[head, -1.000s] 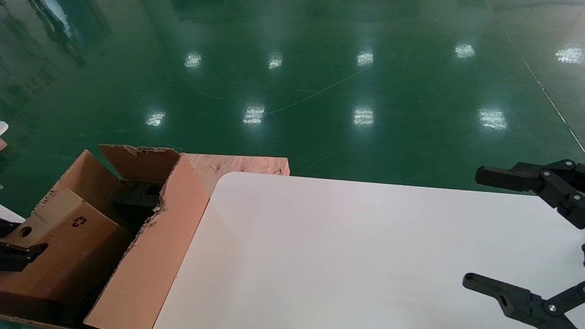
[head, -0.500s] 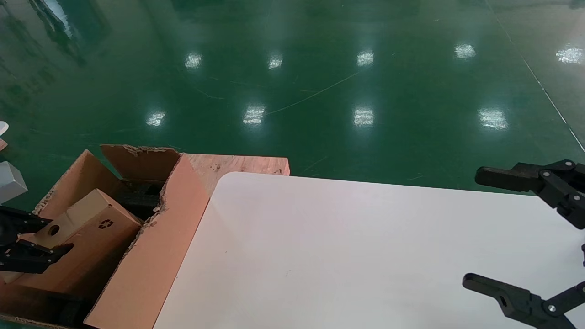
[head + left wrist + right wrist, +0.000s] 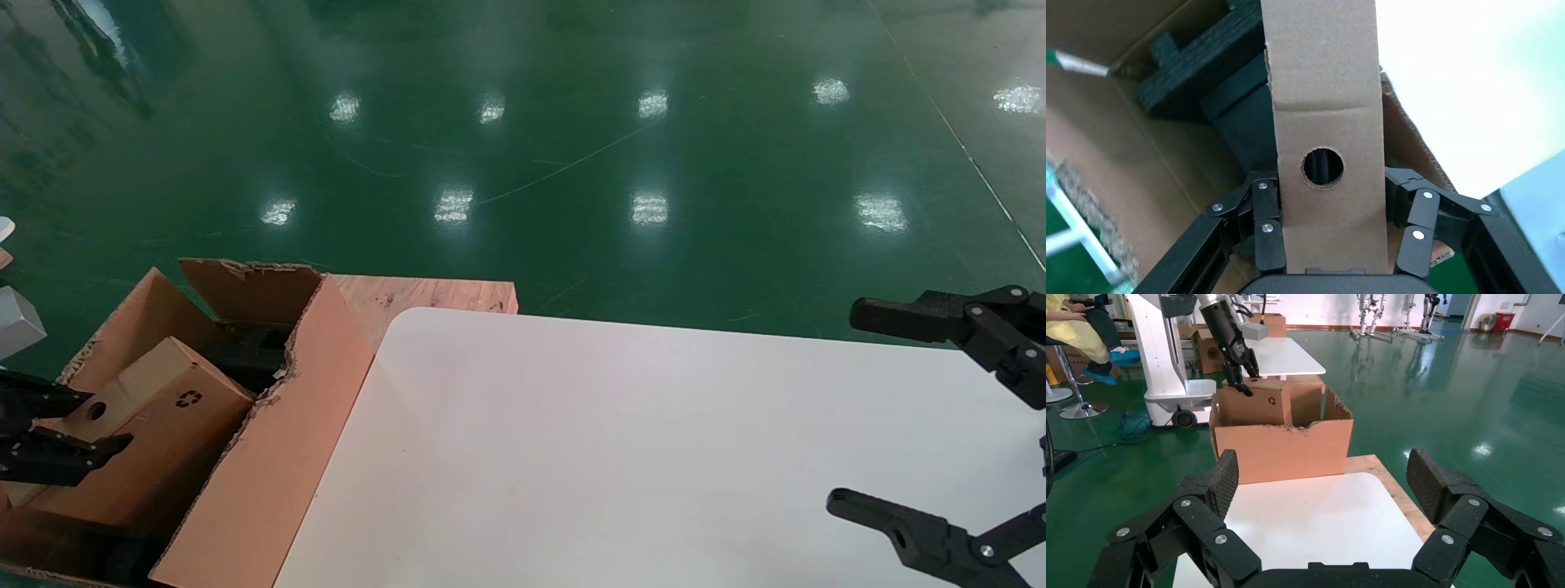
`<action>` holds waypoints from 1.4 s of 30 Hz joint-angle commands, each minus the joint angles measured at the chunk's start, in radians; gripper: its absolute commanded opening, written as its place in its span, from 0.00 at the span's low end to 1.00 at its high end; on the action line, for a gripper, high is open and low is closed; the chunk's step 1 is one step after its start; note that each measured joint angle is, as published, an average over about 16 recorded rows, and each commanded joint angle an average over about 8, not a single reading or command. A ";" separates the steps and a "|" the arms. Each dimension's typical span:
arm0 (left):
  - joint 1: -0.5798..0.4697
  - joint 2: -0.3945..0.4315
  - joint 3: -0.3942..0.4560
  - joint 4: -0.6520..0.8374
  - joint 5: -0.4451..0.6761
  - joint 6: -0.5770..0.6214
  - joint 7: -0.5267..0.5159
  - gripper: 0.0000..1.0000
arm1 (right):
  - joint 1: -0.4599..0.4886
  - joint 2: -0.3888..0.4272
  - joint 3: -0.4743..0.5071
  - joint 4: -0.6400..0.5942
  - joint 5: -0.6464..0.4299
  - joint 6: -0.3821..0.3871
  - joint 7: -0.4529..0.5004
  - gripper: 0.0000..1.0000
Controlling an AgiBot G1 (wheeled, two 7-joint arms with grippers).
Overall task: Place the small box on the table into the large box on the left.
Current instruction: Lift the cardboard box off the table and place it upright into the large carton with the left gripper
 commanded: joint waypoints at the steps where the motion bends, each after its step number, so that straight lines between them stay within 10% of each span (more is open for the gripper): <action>1: -0.005 -0.002 0.001 0.009 0.015 -0.001 -0.016 0.00 | 0.000 0.000 0.000 0.000 0.000 0.000 0.000 1.00; 19: -0.038 -0.040 -0.015 -0.078 0.108 -0.003 -0.158 0.00 | 0.000 0.000 -0.001 0.000 0.000 0.000 0.000 1.00; 42: -0.024 -0.065 -0.007 -0.069 0.064 -0.038 -0.050 0.00 | 0.000 0.001 -0.001 0.000 0.001 0.001 -0.001 1.00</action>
